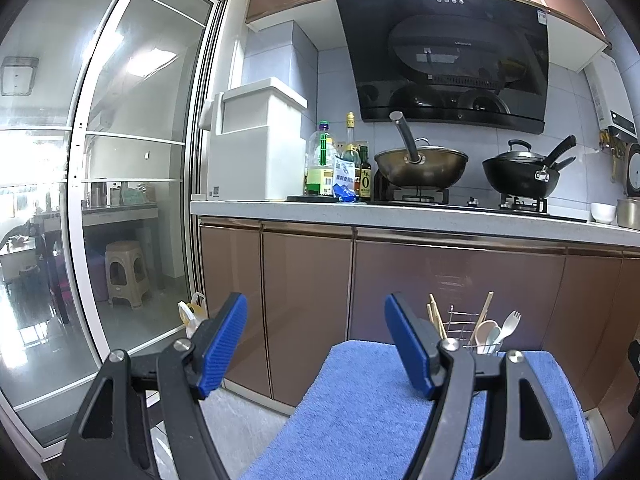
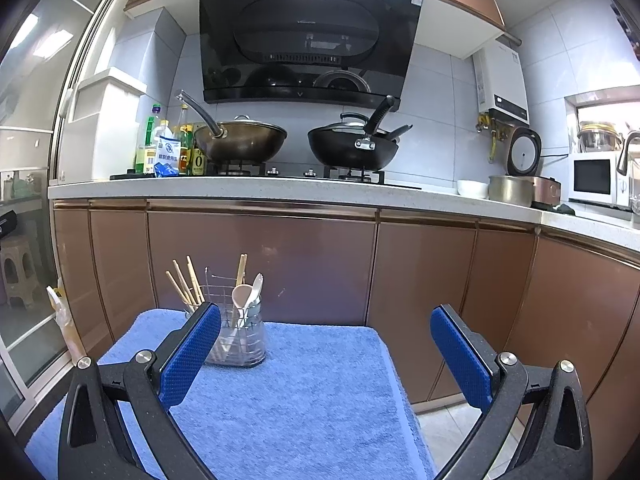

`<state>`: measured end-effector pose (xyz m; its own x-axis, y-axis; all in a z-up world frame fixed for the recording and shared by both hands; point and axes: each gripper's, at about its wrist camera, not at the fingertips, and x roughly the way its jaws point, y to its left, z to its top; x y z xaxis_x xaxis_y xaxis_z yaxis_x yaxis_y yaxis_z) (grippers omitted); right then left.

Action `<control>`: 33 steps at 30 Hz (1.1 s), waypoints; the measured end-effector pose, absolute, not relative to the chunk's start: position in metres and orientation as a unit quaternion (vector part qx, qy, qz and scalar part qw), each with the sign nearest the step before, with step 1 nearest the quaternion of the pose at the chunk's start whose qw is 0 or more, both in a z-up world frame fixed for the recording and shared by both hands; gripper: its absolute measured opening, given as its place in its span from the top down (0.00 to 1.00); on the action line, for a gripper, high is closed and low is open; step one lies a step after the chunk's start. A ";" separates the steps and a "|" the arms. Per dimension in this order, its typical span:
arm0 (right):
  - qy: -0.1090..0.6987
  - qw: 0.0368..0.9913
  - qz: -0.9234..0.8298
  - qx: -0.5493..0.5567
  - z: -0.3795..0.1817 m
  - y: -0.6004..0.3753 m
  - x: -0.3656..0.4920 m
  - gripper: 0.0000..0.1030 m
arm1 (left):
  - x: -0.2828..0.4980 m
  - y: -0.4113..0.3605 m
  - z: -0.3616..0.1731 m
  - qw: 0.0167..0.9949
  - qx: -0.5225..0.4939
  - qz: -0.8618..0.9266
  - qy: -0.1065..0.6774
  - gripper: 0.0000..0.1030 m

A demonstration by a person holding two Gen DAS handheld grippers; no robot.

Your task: Organize utensils

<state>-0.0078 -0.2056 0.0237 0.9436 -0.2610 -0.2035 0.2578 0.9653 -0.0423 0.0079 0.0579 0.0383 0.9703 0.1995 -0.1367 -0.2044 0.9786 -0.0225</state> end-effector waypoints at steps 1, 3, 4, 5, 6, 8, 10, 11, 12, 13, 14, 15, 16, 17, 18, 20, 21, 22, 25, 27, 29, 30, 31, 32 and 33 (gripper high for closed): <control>0.104 0.986 -0.132 -0.008 0.024 -0.206 -0.008 0.00 | 0.008 0.058 0.038 0.992 -0.019 0.101 0.068 0.32; 0.104 0.986 -0.132 -0.008 0.024 -0.206 -0.008 0.00 | 0.008 0.058 0.038 0.992 -0.019 0.101 0.068 0.32; 0.104 0.986 -0.132 -0.007 0.024 -0.206 -0.008 0.00 | 0.008 0.058 0.037 0.992 -0.018 0.100 0.068 0.32; 0.104 0.986 -0.133 -0.007 0.023 -0.206 -0.008 0.00 | 0.008 0.058 0.038 0.992 -0.018 0.101 0.068 0.32; 0.104 0.985 -0.134 -0.007 0.023 -0.207 -0.008 0.00 | 0.008 0.058 0.038 0.992 -0.018 0.101 0.068 0.32; 0.105 0.985 -0.135 -0.008 0.023 -0.207 -0.008 0.00 | 0.008 0.058 0.037 0.992 -0.018 0.101 0.068 0.32; 0.105 0.985 -0.134 -0.008 0.023 -0.207 -0.008 0.00 | 0.008 0.057 0.037 0.992 -0.017 0.101 0.069 0.32; 0.105 0.985 -0.134 -0.009 0.023 -0.207 -0.009 0.00 | 0.008 0.057 0.037 0.992 -0.017 0.101 0.069 0.32; 0.104 0.985 -0.134 -0.010 0.023 -0.207 -0.009 0.00 | 0.008 0.057 0.037 0.992 -0.017 0.101 0.068 0.32; 0.104 0.985 -0.134 -0.010 0.023 -0.207 -0.010 0.00 | 0.008 0.057 0.036 0.992 -0.017 0.102 0.069 0.32; 0.103 0.985 -0.135 -0.010 0.023 -0.207 -0.011 0.00 | 0.009 0.057 0.036 0.992 -0.017 0.102 0.069 0.32; 0.102 0.986 -0.135 -0.010 0.023 -0.207 -0.011 0.00 | 0.009 0.057 0.035 0.992 -0.017 0.102 0.070 0.32; 0.101 0.986 -0.136 -0.010 0.023 -0.208 -0.012 0.00 | 0.008 0.056 0.035 0.992 -0.016 0.102 0.070 0.32; 0.101 0.985 -0.137 -0.009 0.024 -0.208 -0.012 0.00 | 0.008 0.056 0.034 0.992 -0.015 0.102 0.070 0.32; 0.100 0.985 -0.137 -0.009 0.024 -0.209 -0.013 0.00 | 0.009 0.056 0.034 0.992 -0.015 0.102 0.070 0.32; 0.100 0.985 -0.137 -0.008 0.024 -0.210 -0.013 0.00 | 0.008 0.055 0.034 0.992 -0.014 0.101 0.069 0.32; 0.100 0.985 -0.137 -0.008 0.024 -0.210 -0.013 0.00 | 0.008 0.055 0.034 0.992 -0.013 0.100 0.069 0.32; 0.099 0.985 -0.137 -0.008 0.024 -0.210 -0.013 0.00 | 0.008 0.054 0.034 0.992 -0.012 0.100 0.069 0.32; 0.099 0.985 -0.138 -0.009 0.024 -0.210 -0.014 0.00 | 0.008 0.055 0.034 0.993 -0.012 0.100 0.069 0.32; 0.098 0.985 -0.138 -0.009 0.024 -0.210 -0.014 0.00 | 0.008 0.055 0.034 0.992 -0.012 0.100 0.070 0.32; 0.099 0.985 -0.139 -0.009 0.024 -0.210 -0.014 0.00 | 0.008 0.055 0.033 0.992 -0.013 0.100 0.071 0.32; 0.099 0.985 -0.139 -0.009 0.024 -0.210 -0.014 0.00 | 0.009 0.056 0.034 0.992 -0.013 0.100 0.071 0.32; 0.099 0.985 -0.139 -0.009 0.024 -0.210 -0.014 0.00 | 0.008 0.056 0.034 0.992 -0.013 0.100 0.071 0.32; 0.099 0.985 -0.138 -0.009 0.024 -0.210 -0.014 0.00 | 0.008 0.056 0.034 0.992 -0.014 0.099 0.071 0.32; 0.099 0.985 -0.138 -0.009 0.024 -0.210 -0.014 0.00 | 0.009 0.056 0.034 0.992 -0.013 0.099 0.071 0.32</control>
<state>-0.0138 -0.2099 0.0242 0.9422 -0.2743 -0.1923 0.2706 0.9616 -0.0458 0.0087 0.0562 0.0340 0.9702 0.1951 -0.1437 -0.1989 0.9799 -0.0123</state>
